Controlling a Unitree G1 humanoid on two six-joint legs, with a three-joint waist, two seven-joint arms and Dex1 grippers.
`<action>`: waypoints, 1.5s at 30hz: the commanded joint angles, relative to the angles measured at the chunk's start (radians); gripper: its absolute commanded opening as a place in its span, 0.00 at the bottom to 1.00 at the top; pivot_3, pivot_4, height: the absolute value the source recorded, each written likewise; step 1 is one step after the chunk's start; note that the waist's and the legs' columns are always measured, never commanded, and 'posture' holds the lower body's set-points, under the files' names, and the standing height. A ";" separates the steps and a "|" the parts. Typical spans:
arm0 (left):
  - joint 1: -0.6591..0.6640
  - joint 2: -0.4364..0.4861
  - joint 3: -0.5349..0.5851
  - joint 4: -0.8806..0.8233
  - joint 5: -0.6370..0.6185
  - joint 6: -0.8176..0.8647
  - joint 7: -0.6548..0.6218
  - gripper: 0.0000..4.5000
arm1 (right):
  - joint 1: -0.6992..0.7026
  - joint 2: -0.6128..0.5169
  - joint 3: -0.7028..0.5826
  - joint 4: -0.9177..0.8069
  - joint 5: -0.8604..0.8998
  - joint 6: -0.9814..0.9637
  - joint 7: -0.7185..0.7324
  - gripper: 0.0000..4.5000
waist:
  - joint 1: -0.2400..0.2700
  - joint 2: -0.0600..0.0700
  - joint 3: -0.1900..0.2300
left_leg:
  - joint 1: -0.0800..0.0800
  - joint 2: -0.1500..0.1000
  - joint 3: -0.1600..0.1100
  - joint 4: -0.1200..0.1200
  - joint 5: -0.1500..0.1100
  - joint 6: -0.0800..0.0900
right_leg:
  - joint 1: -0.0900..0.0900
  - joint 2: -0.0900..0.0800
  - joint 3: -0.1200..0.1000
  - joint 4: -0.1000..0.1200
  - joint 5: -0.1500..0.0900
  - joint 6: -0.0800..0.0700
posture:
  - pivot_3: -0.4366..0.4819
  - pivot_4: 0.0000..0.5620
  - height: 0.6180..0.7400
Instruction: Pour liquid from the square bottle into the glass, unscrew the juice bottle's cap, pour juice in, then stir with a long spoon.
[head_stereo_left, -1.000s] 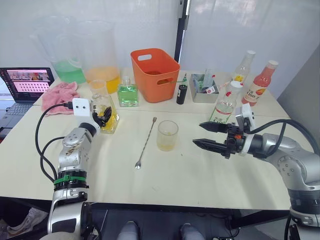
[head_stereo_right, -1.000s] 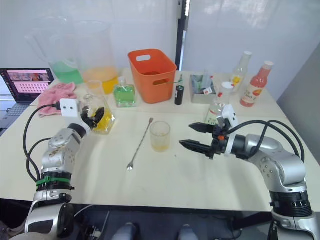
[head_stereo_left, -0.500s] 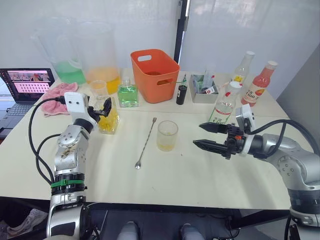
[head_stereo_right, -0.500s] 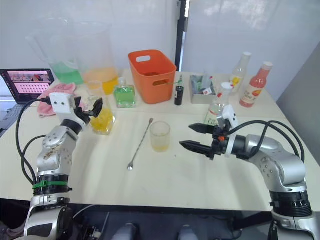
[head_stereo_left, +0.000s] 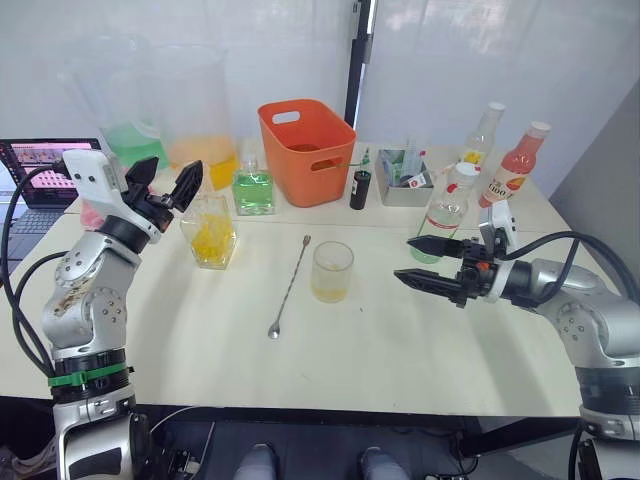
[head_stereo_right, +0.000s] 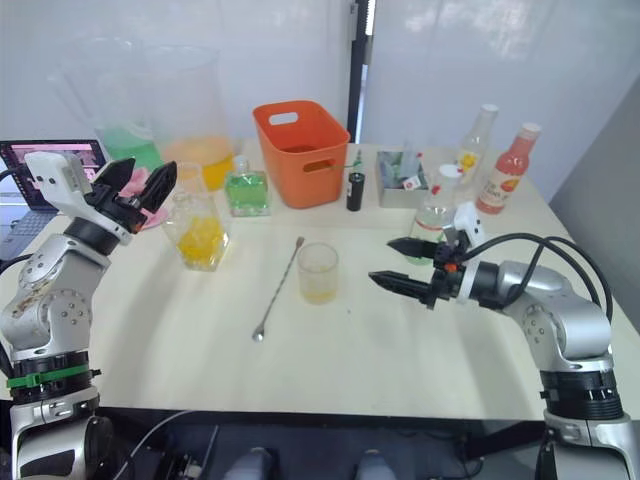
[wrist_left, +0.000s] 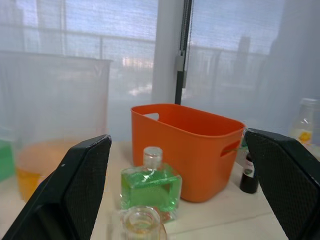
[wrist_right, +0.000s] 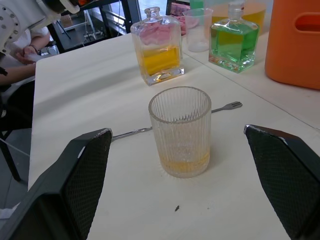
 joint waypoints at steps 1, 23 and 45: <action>0.103 0.125 0.040 -0.125 -0.043 0.068 -0.106 1.00 | -0.018 -0.022 -0.021 0.044 -0.040 -0.079 0.022 1.00 | -0.011 0.000 0.000 | 0.000 0.000 0.000 -0.001 0.000 0.000 | 0.000 0.000 0.000 0.000 0.000 -0.001 | 0.48 0.27 0.88; 0.583 0.211 0.242 0.178 0.025 -0.254 -0.463 1.00 | 0.202 -0.047 -0.268 0.377 -0.176 -0.425 -0.062 1.00 | -0.009 0.000 0.000 | 0.005 0.002 0.003 -0.007 0.000 0.000 | -0.001 -0.001 0.000 0.000 -0.009 -0.014 | 0.48 0.27 0.88; 0.546 0.289 0.191 -0.083 -0.267 0.061 -0.555 1.00 | 0.334 0.043 -0.303 0.345 -0.151 -0.482 -0.141 1.00 | -0.009 0.000 0.000 | 0.006 0.002 0.006 -0.008 -0.001 -0.001 | -0.001 -0.001 0.002 0.000 -0.011 -0.010 | 0.48 0.27 0.88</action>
